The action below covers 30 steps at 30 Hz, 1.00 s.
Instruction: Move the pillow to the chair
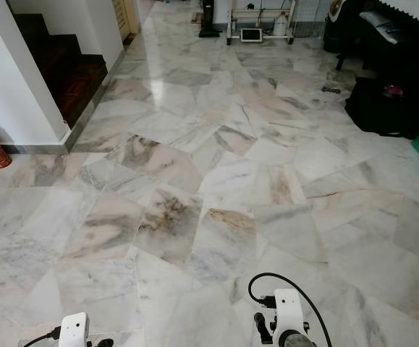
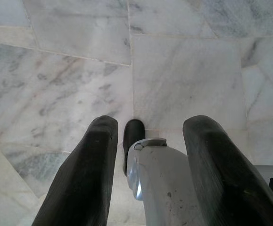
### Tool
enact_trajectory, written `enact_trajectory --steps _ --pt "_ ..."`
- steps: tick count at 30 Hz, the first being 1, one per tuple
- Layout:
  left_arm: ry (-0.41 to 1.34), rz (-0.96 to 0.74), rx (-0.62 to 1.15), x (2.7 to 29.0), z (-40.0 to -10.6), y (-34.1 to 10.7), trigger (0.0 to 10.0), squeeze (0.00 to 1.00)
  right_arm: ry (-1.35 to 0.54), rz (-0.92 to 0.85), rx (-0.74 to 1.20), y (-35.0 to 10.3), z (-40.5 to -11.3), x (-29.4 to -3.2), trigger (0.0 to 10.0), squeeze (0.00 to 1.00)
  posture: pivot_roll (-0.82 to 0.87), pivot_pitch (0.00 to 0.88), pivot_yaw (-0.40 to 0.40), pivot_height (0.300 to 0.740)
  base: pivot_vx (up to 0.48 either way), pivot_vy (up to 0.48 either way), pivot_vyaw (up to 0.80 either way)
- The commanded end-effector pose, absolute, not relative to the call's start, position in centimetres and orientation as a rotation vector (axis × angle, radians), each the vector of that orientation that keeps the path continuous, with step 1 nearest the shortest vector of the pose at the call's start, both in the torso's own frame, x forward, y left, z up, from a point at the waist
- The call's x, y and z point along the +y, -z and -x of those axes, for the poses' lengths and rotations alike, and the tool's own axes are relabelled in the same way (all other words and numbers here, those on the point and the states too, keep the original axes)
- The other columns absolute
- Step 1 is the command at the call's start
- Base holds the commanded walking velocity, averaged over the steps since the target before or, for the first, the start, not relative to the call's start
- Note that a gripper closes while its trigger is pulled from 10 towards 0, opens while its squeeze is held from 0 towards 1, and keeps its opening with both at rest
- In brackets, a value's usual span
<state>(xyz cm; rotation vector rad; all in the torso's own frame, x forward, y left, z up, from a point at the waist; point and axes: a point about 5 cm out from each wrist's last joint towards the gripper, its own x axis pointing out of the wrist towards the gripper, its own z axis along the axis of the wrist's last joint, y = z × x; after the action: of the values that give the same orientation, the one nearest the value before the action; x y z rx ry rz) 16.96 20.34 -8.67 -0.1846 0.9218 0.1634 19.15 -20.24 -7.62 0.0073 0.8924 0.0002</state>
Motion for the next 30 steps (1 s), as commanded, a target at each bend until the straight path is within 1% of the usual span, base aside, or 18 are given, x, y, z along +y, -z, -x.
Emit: enact_trajectory --steps 1,15,28,30 --pt "-0.220 0.135 0.931 22.07 -20.15 7.02 10.0 0.00 0.046 -0.126 0.880 5.53 -23.84 -17.69 10.0 0.00 -0.05 0.000 0.050 0.740 0.000 0.000 0.00" --pt "-0.204 0.107 0.927 22.50 -20.07 6.94 10.0 0.00 0.062 -0.164 0.893 5.68 -23.68 -17.43 10.0 0.00 -0.05 0.000 0.053 0.740 0.000 0.000 0.00" --pt "-0.210 0.115 0.928 22.47 -20.24 6.88 10.0 0.00 0.086 -0.170 0.879 5.51 -23.94 -17.52 10.0 0.00 -0.06 0.000 0.040 0.740 0.000 0.000 0.00" --pt "-0.209 0.118 0.928 22.42 -20.28 6.87 10.0 0.00 0.061 -0.151 0.871 5.39 -24.09 -17.52 10.0 0.00 -0.05 0.000 0.040 0.740 0.000 0.000 0.00"
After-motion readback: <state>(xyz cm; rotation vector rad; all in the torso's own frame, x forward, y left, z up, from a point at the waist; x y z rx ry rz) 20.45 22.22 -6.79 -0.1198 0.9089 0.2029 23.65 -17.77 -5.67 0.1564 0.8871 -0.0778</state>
